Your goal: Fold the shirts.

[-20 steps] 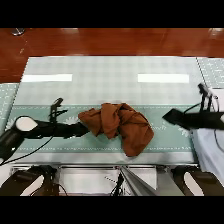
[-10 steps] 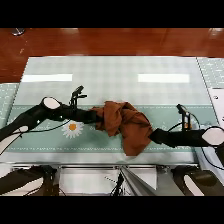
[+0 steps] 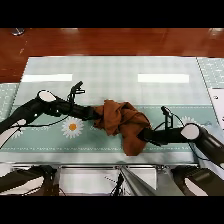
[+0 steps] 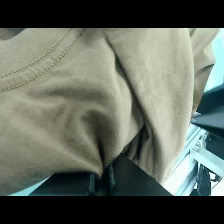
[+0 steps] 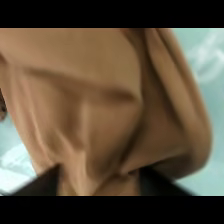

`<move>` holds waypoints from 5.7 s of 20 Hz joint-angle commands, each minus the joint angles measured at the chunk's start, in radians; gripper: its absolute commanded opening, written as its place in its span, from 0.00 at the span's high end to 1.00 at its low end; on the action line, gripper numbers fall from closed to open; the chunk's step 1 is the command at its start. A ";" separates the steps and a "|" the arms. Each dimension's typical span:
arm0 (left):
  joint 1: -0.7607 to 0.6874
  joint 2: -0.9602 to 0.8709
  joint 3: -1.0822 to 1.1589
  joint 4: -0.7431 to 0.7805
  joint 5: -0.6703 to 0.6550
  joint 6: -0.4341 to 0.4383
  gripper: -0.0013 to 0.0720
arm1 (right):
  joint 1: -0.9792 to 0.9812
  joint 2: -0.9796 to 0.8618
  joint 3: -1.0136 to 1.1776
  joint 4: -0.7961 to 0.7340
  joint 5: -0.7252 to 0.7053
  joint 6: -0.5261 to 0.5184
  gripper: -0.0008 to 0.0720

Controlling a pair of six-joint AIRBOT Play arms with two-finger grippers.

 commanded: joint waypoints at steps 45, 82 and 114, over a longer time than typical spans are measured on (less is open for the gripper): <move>0.290 0.203 -0.119 0.112 0.116 -0.204 0.94 | -0.295 -0.119 0.401 -0.363 0.171 -0.022 0.95; 0.366 0.164 -0.325 0.058 0.085 -0.058 0.94 | -0.688 -0.259 0.188 0.270 0.252 -0.493 0.14; 0.668 0.446 1.396 0.112 -0.106 -0.288 0.94 | -0.362 0.079 1.808 -0.431 0.454 -0.182 0.96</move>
